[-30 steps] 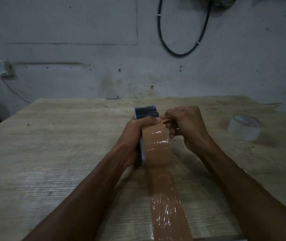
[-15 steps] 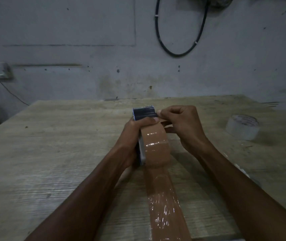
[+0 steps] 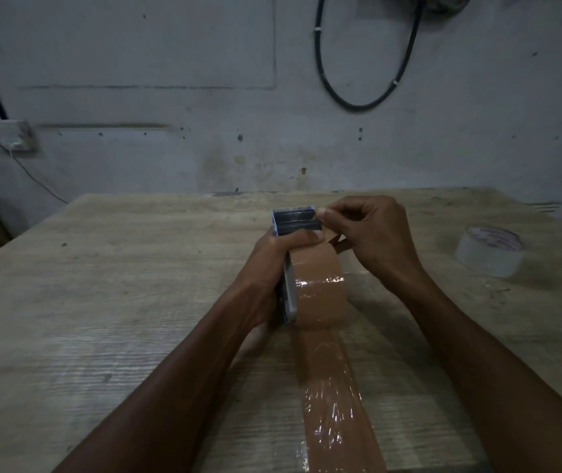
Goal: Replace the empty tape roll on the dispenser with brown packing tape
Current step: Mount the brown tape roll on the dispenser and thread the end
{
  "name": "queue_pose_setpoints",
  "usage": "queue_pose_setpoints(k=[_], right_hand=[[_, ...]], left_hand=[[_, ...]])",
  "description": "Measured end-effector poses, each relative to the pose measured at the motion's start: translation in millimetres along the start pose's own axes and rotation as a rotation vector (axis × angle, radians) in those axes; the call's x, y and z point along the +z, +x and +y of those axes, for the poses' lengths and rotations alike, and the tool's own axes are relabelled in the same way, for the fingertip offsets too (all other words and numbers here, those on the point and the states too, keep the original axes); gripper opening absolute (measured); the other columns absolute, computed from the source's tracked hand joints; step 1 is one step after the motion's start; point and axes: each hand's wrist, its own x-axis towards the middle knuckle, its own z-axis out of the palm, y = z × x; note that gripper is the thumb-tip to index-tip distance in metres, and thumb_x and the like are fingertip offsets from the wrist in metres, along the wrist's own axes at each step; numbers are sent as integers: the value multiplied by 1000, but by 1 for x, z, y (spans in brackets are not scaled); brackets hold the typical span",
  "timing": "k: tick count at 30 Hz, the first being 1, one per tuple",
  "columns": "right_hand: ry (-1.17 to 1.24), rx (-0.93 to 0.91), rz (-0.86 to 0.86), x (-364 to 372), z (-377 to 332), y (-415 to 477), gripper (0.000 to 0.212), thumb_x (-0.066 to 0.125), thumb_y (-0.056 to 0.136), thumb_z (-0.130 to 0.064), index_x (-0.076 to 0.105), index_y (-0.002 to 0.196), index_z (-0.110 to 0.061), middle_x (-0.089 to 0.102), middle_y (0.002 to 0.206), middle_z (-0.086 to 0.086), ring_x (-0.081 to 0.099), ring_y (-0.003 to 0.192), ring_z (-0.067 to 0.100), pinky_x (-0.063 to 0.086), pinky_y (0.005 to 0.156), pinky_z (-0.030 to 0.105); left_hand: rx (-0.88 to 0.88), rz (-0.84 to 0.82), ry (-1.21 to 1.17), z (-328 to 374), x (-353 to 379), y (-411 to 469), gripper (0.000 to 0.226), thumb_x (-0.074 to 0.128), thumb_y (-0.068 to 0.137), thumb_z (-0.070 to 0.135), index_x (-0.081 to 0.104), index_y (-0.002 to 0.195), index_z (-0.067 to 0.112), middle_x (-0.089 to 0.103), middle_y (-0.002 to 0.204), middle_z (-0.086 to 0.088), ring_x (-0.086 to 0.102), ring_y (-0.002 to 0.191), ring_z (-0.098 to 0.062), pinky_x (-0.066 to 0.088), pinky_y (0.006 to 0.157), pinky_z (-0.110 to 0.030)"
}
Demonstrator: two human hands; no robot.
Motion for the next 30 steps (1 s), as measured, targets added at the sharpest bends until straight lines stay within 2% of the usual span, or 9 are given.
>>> queue_pose_setpoints(k=[2, 6, 8, 11, 16, 18, 21, 26, 30], right_hand=[[-75, -51, -12, -2, -2, 2, 9, 71, 90, -17, 77, 96, -14, 73, 76, 0, 72, 62, 14, 56, 50, 17], [-208, -162, -47, -5, -7, 5, 8, 70, 91, -19, 75, 96, -18, 67, 69, -12, 68, 60, 3, 51, 48, 10], [-259, -212, -60, -5, -9, 6, 6, 69, 92, -20, 73, 96, -20, 64, 67, -17, 66, 57, -1, 48, 48, 7], [-301, -262, -54, -7, -12, 7, 9, 70, 92, -19, 77, 94, -14, 64, 65, -15, 66, 55, -1, 47, 48, 6], [-400, -310, -105, -7, -17, 14, 13, 70, 92, -20, 77, 97, -10, 69, 70, -3, 65, 61, -1, 47, 49, 6], [-409, -315, -103, -7, -19, 15, 14, 70, 91, -20, 77, 97, -9, 67, 70, -7, 63, 59, -5, 46, 49, 5], [-409, -324, -91, -6, -23, 18, 14, 70, 91, -21, 78, 96, -11, 66, 70, -10, 63, 58, -9, 46, 49, 5], [-381, -292, -103, -2, -29, 23, 10, 71, 90, -19, 79, 90, -13, 66, 66, -14, 61, 51, -9, 43, 48, 5], [-388, -286, -142, -1, -32, 27, 9, 72, 89, -19, 79, 90, -13, 63, 67, -19, 59, 52, -13, 41, 51, 3]], left_hand=[[-3, -8, 3, 0, -1, 1, 40, 71, 82, 22, 59, 120, 14, 68, 93, -15, 65, 79, -30, 56, 73, -41], [-15, -18, -16, -1, -3, 2, 41, 73, 77, 23, 63, 116, 14, 69, 93, -16, 65, 78, -31, 56, 75, -43], [-22, -26, -11, -1, -3, 3, 49, 74, 73, 26, 61, 119, 12, 69, 92, -15, 66, 76, -28, 56, 73, -42], [-38, -30, 7, -1, -3, 3, 61, 74, 66, 30, 59, 123, 12, 68, 92, -13, 66, 77, -26, 56, 76, -42], [-20, -57, -20, 0, -5, 0, 45, 72, 66, 27, 62, 109, 16, 68, 81, -7, 65, 68, -19, 55, 71, -37], [-18, -54, -6, 0, -4, 1, 46, 72, 67, 27, 62, 111, 15, 68, 79, -5, 65, 66, -18, 55, 69, -34], [-11, -54, 22, -1, -5, 2, 53, 72, 68, 29, 60, 117, 14, 68, 83, -6, 65, 71, -20, 55, 74, -38], [0, -51, 33, -3, -7, 3, 58, 73, 68, 31, 58, 121, 14, 67, 89, -9, 65, 76, -22, 55, 78, -42], [-1, -58, 52, -2, -8, 3, 57, 71, 68, 32, 57, 120, 15, 66, 91, -10, 65, 77, -23, 55, 79, -43]])
